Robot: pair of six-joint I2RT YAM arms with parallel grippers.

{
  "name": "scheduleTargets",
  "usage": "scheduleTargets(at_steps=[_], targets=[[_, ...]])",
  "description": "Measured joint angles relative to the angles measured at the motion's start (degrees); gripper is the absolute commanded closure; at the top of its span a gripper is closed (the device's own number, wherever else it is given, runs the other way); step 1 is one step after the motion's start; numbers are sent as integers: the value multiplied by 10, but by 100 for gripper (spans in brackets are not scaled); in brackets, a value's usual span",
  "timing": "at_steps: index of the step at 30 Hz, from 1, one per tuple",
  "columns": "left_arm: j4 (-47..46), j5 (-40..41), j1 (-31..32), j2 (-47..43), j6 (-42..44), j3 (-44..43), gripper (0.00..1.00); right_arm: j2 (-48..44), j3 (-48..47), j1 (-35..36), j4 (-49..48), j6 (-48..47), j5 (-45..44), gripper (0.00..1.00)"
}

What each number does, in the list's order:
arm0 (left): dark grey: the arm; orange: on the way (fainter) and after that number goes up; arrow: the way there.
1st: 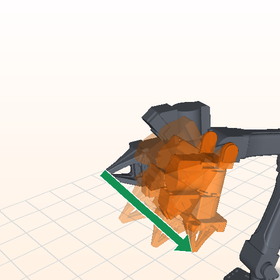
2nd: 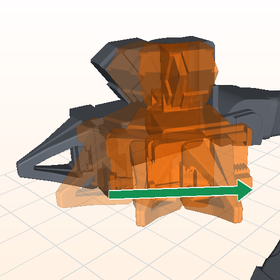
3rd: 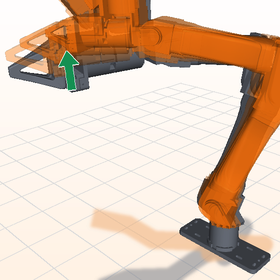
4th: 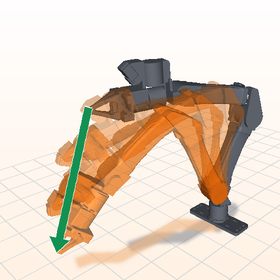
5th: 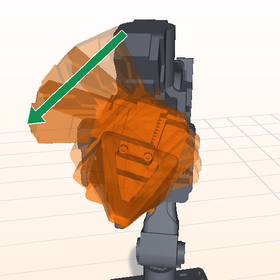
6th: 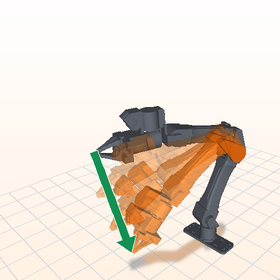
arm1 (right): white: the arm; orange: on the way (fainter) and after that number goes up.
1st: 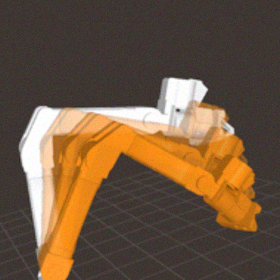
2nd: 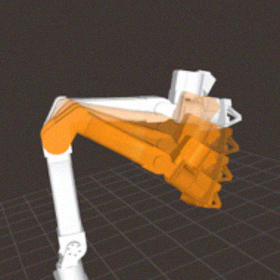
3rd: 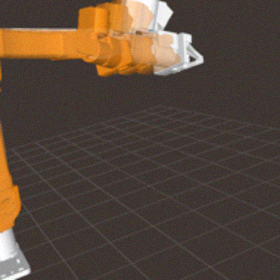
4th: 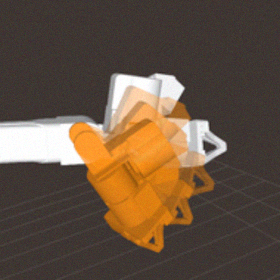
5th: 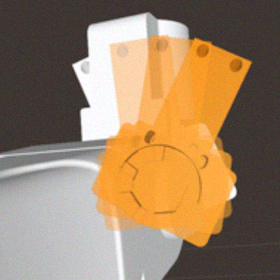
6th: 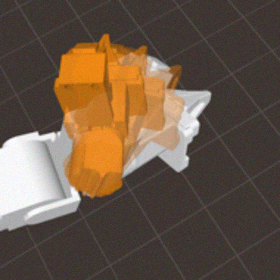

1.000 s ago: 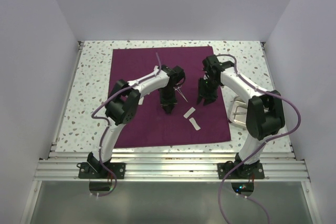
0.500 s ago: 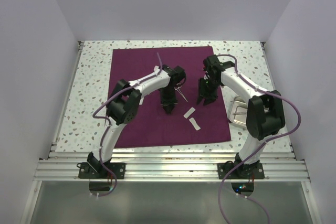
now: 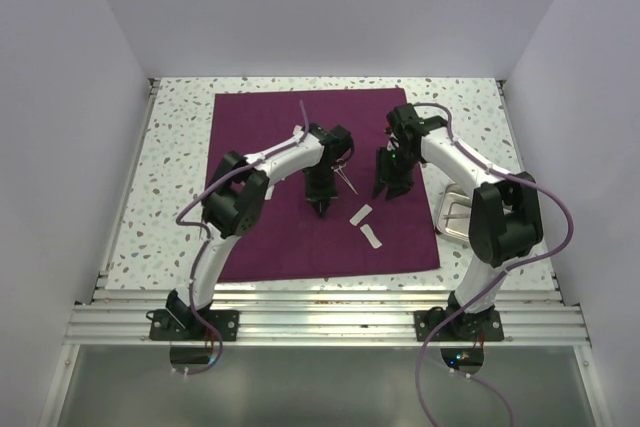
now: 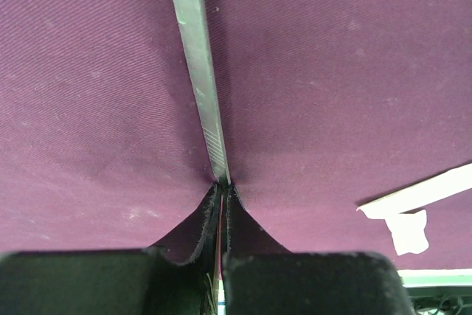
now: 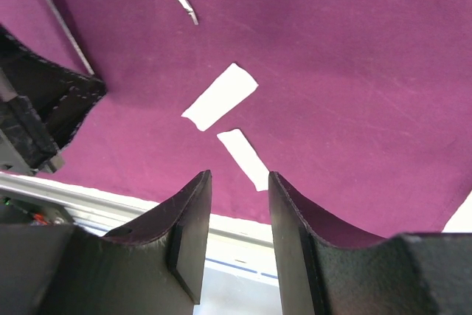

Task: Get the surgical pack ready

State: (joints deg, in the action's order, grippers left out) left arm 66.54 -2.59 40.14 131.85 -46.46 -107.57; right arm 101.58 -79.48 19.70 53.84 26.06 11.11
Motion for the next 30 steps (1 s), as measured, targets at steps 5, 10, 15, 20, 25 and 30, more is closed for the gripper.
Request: scheduleTargets(at_steps=[5, 10, 15, 20, 25, 30], targets=[[-10, -14, -6, -9, 28, 10, 100, 3, -12, 0, -3, -2, 21, 59], [-19, -33, -11, -21, 53, 19, 100, 12, -18, 0, -21, 3, 57, 59], [-37, -50, -15, -50, 71, 43, 100, 28, -17, 0, -52, 21, 102, 58], [-56, -66, -20, -77, 84, 65, 100, 45, 5, 1, -111, 65, 158, 54], [-66, -81, -24, -88, 88, 79, 100, 80, 17, 4, -181, 124, 204, 53], [-74, -90, -26, -91, 91, 86, 100, 115, 17, 16, -238, 167, 220, 53]])
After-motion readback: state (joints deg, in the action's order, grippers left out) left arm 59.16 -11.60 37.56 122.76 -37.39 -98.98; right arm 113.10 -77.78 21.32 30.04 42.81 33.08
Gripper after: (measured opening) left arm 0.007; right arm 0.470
